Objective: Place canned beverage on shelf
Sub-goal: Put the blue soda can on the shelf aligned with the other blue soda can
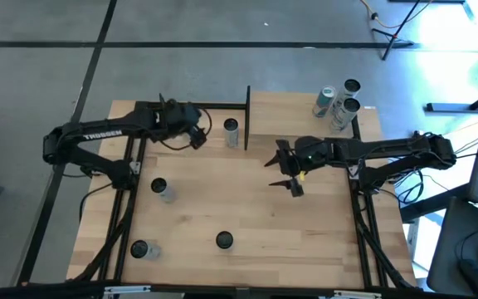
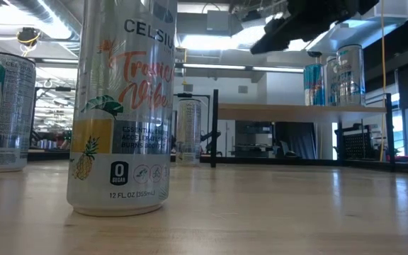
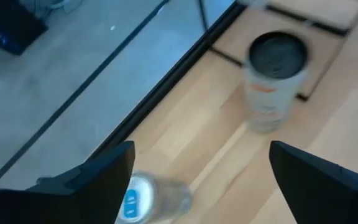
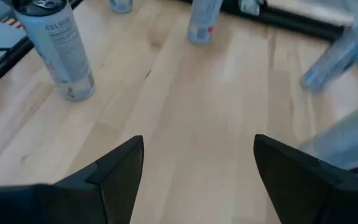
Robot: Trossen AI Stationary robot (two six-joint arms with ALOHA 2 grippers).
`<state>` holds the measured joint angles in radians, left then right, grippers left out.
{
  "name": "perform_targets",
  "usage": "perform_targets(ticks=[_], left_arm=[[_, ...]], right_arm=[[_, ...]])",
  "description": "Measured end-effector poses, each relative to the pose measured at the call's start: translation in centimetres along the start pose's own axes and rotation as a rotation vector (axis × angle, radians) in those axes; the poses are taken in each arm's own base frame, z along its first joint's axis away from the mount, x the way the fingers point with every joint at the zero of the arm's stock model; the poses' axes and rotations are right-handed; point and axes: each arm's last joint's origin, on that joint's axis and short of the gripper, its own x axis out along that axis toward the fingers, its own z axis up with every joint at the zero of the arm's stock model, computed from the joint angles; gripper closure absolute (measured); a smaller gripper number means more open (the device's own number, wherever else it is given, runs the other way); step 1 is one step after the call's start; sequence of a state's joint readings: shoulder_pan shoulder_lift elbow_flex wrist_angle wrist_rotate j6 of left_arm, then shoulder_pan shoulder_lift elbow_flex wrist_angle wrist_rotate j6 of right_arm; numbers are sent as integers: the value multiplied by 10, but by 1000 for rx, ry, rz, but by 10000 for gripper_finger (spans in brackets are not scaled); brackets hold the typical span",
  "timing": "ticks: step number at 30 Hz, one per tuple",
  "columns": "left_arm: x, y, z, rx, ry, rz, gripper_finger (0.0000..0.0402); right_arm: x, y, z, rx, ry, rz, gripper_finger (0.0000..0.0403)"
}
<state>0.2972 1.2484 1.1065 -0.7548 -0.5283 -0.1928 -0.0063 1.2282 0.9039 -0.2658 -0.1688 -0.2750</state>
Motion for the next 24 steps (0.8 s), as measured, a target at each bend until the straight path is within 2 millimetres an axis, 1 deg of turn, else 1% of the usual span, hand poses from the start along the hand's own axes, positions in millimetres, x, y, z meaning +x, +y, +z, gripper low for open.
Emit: perform_targets(ticks=[4, 9, 13, 17, 20, 24], left_arm=[[5, 9, 0, -16, 24, 17, 40], [10, 15, -1, 24, 53, 78, 41], [18, 36, -8, -26, 147, 141, 42], [26, 54, -10, -105, 202, 82, 42], [31, 68, -11, -142, 222, 78, 42], [35, 79, -13, -197, 242, 23, 42]], right_arm=[[0, 1, -2, 68, 23, 15, 114], [0, 1, -1, 120, 13, 12, 114], [1, 1, -2, 151, 13, 12, 114], [5, 2, -8, 152, 9, 11, 114], [6, 2, -9, 149, 0, 9, 114], [7, 2, -9, 147, 3, 9, 114]])
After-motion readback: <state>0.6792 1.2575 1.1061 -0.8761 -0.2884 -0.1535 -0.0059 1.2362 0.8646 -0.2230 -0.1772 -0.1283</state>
